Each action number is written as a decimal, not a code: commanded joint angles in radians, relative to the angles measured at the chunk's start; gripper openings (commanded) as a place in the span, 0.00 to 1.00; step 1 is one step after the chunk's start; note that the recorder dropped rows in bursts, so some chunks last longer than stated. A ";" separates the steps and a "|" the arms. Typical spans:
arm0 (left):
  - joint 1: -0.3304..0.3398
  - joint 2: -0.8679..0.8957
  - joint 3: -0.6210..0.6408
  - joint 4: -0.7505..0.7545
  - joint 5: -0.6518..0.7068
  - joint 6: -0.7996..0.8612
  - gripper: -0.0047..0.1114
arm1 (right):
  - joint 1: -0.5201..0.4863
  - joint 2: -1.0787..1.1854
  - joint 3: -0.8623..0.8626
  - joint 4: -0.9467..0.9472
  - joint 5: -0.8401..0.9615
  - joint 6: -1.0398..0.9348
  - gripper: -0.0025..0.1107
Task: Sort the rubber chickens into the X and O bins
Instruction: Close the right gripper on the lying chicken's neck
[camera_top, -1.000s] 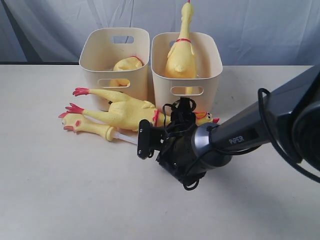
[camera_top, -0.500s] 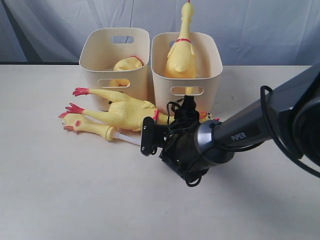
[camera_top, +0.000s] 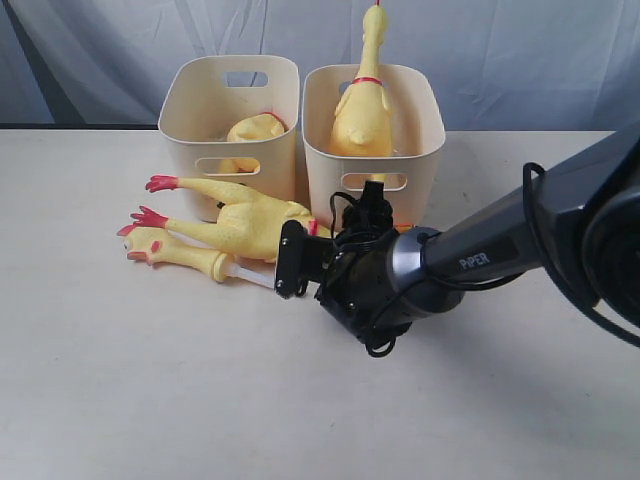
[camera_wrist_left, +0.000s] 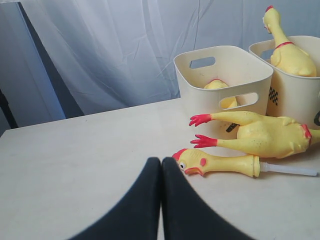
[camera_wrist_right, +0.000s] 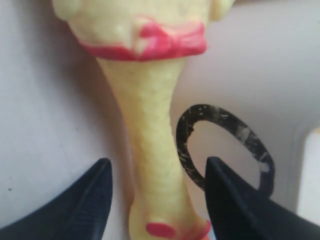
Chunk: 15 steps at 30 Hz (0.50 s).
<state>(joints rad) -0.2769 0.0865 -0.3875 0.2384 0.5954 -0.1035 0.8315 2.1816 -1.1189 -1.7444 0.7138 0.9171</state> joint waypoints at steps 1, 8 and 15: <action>0.005 -0.006 0.001 -0.006 0.004 0.001 0.04 | -0.005 0.002 -0.005 0.000 0.011 0.004 0.49; 0.005 -0.006 0.001 -0.006 0.004 0.001 0.04 | -0.005 0.033 -0.005 0.000 0.014 0.004 0.39; 0.005 -0.006 0.001 -0.006 0.004 0.001 0.04 | -0.005 0.048 -0.005 0.000 0.014 0.004 0.04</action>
<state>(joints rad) -0.2769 0.0865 -0.3875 0.2384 0.5954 -0.1014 0.8315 2.2101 -1.1267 -1.7555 0.7443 0.9152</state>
